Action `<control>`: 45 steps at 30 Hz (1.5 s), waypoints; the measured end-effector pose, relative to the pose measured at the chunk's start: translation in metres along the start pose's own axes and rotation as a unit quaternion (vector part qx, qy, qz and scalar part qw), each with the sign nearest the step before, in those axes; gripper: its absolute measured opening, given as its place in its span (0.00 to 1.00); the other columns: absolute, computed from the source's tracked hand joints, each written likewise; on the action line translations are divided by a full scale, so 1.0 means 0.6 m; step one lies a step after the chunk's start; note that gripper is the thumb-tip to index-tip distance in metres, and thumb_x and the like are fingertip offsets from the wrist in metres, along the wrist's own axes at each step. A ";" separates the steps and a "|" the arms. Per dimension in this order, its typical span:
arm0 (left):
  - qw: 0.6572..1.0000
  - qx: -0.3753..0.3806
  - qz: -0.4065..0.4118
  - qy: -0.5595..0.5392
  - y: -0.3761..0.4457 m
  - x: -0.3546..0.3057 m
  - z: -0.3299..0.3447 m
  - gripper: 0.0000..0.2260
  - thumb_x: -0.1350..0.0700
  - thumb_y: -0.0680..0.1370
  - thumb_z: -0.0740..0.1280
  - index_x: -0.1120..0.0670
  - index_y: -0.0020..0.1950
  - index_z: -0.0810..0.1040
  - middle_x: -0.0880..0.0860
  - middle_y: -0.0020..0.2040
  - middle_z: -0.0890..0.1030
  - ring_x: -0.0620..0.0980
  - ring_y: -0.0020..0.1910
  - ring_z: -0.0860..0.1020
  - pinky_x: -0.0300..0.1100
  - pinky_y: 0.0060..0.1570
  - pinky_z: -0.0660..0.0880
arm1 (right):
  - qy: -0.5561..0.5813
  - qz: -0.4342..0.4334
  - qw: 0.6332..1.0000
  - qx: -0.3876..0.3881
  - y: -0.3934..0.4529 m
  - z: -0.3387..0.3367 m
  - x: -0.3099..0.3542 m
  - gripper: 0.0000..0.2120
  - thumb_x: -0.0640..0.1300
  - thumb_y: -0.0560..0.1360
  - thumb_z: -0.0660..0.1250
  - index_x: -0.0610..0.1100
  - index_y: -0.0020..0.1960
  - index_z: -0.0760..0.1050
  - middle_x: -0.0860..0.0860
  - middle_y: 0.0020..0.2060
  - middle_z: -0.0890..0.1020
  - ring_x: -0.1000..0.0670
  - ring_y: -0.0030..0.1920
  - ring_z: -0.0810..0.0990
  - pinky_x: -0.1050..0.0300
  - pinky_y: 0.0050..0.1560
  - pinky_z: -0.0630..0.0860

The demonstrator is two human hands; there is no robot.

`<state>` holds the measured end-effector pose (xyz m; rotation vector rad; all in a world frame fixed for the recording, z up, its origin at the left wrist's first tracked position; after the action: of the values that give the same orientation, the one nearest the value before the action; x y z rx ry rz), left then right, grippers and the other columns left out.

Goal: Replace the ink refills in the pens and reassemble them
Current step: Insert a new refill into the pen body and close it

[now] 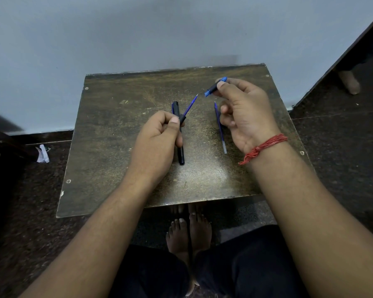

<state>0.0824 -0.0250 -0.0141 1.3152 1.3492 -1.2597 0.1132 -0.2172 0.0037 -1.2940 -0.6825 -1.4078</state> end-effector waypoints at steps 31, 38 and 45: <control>1.000 -0.005 0.004 0.018 -0.006 -0.009 -0.004 0.11 0.50 0.84 0.60 0.49 0.44 0.76 0.47 0.31 0.76 0.43 0.26 0.67 0.44 0.31 0.63 | -0.124 0.003 0.982 0.145 -0.031 0.061 -0.012 0.05 0.37 0.78 0.69 0.45 0.46 0.80 0.48 0.39 0.85 0.55 0.27 0.72 0.66 0.21 0.62; 1.000 -0.006 0.007 0.014 -0.006 -0.008 -0.003 0.11 0.48 0.82 0.60 0.45 0.41 0.75 0.47 0.31 0.76 0.42 0.25 0.67 0.44 0.31 0.62 | -0.142 0.003 0.976 0.163 -0.031 0.064 -0.015 0.06 0.36 0.78 0.68 0.45 0.46 0.81 0.47 0.41 0.84 0.54 0.27 0.73 0.65 0.21 0.62; 1.000 -0.003 0.011 0.017 -0.007 -0.009 -0.002 0.10 0.48 0.82 0.60 0.46 0.42 0.75 0.47 0.31 0.76 0.41 0.24 0.67 0.44 0.30 0.61 | -0.164 0.002 0.972 0.170 -0.032 0.067 -0.017 0.04 0.38 0.77 0.68 0.44 0.47 0.80 0.47 0.40 0.83 0.54 0.28 0.74 0.63 0.22 0.61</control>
<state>0.0790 -0.0240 -0.0083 1.3494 1.3561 -1.2234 0.1074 -0.1724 0.0083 -1.2587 -1.0917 -1.0235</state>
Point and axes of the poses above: each hand's wrist, its own y-axis towards the middle knuckle, its own z-axis out of the palm, x = y × z, the point moved 9 cm from there along y, towards the middle knuckle
